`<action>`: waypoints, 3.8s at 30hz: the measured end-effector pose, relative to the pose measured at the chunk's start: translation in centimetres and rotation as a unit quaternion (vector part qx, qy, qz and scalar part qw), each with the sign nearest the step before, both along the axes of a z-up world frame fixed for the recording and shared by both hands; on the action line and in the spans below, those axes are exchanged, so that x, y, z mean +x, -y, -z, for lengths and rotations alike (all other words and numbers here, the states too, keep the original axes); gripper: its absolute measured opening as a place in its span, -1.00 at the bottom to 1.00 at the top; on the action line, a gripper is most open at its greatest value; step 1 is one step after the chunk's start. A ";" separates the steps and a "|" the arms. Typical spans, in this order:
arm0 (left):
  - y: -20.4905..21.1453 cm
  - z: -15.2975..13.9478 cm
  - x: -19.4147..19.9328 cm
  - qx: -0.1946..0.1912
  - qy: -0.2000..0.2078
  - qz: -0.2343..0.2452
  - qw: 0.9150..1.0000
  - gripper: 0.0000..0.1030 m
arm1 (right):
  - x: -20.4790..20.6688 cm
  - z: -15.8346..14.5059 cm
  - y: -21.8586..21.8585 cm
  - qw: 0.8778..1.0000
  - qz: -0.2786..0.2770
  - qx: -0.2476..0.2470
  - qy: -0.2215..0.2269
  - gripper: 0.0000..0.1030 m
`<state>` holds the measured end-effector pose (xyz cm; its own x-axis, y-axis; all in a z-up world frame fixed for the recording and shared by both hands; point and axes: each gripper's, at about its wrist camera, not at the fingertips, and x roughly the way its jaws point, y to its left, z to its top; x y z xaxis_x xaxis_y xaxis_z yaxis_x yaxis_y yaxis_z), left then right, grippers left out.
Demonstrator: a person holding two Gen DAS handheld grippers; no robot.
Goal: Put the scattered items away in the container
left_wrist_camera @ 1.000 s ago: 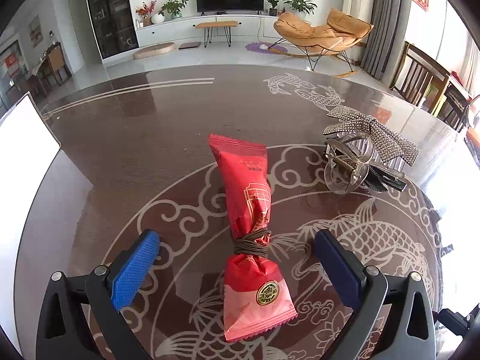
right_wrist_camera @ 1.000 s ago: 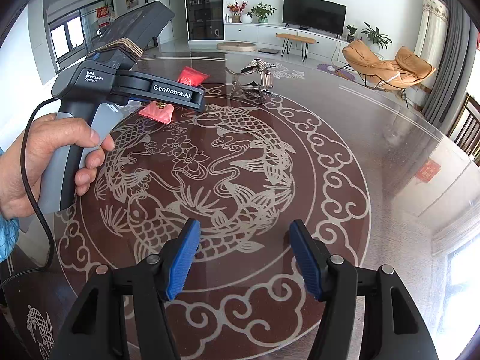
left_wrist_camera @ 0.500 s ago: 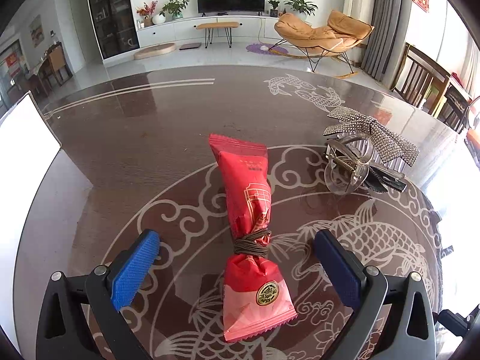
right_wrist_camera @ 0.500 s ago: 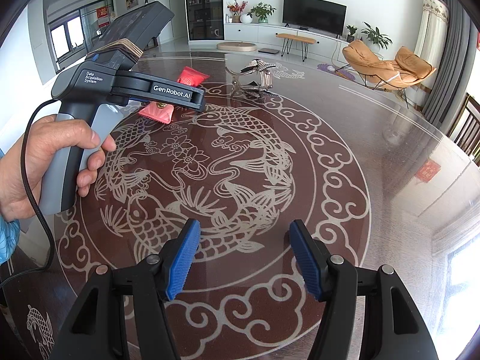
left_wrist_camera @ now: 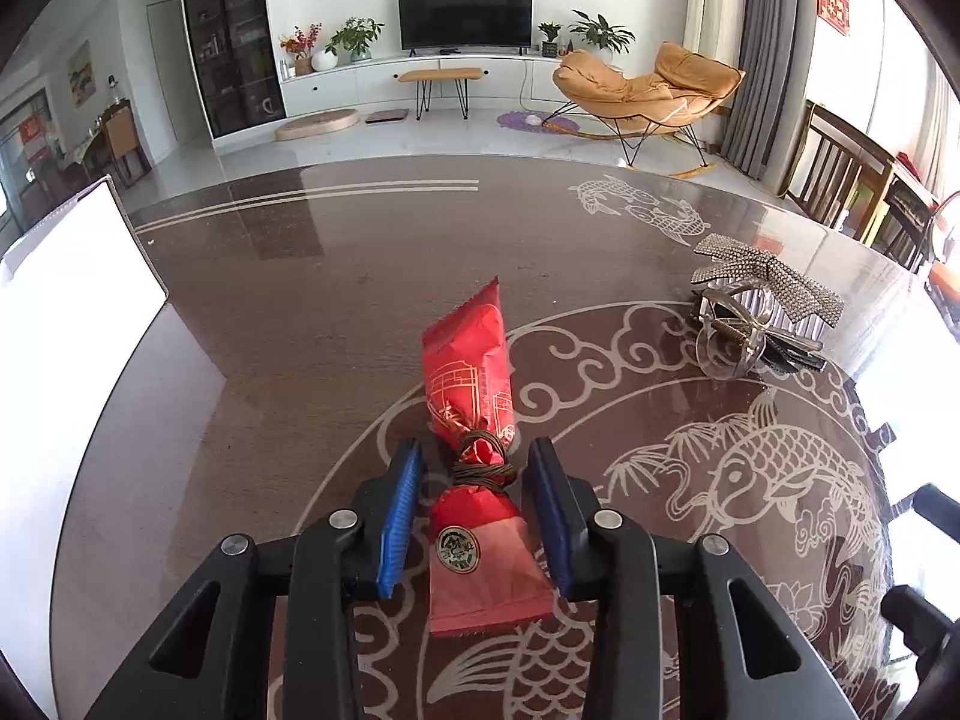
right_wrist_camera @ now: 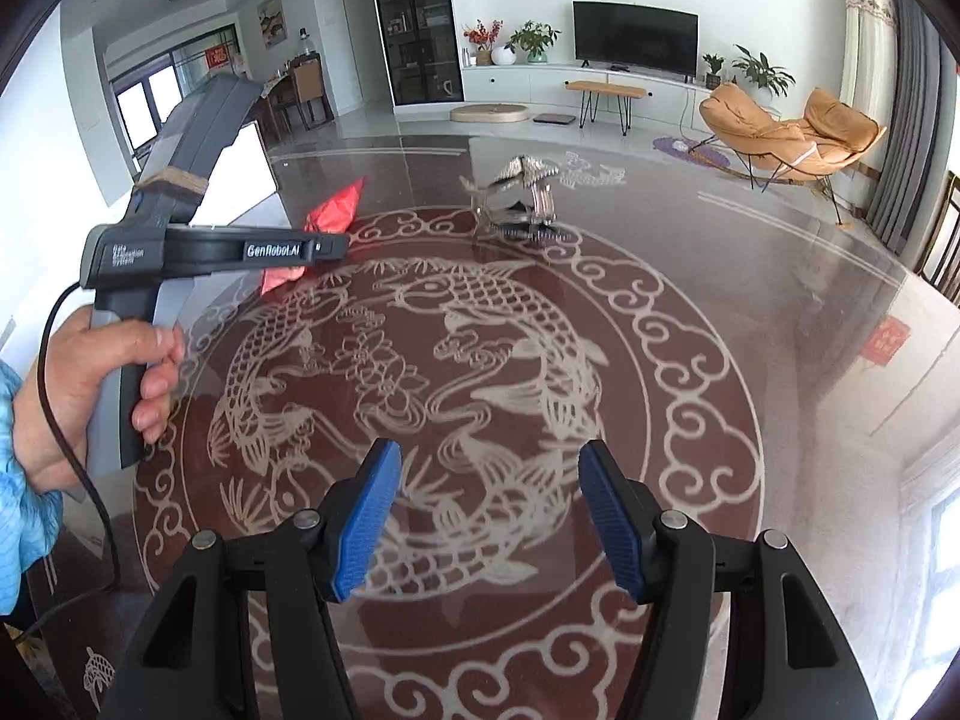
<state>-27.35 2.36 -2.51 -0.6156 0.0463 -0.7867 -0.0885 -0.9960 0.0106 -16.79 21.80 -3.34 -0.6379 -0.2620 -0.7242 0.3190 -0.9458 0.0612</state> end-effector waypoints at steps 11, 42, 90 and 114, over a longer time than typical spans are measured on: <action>0.2 0.1 -0.3 0.007 -0.004 -0.001 1.000 -0.29 | -13.8 -1.4 4.7 0.995 -0.089 0.046 -0.026 0.28; -0.2 0.1 -0.2 0.043 -0.005 0.010 0.999 -0.29 | -16.2 0.9 4.7 0.977 -0.127 -0.053 0.163 -0.07; -2.1 0.4 12.5 0.003 0.022 0.022 1.000 0.68 | 4.4 2.4 6.9 0.998 0.022 0.046 0.035 0.20; -1.4 0.5 11.3 0.001 0.037 0.009 0.999 1.00 | 4.5 2.4 6.9 0.998 0.020 0.044 0.037 0.26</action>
<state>-16.01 3.76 -3.01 -0.5543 0.0586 -0.8303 -0.1075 -0.9942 0.0016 -12.31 14.87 -5.75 -0.5910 -0.1714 -0.7882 0.2786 -0.9604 -0.0001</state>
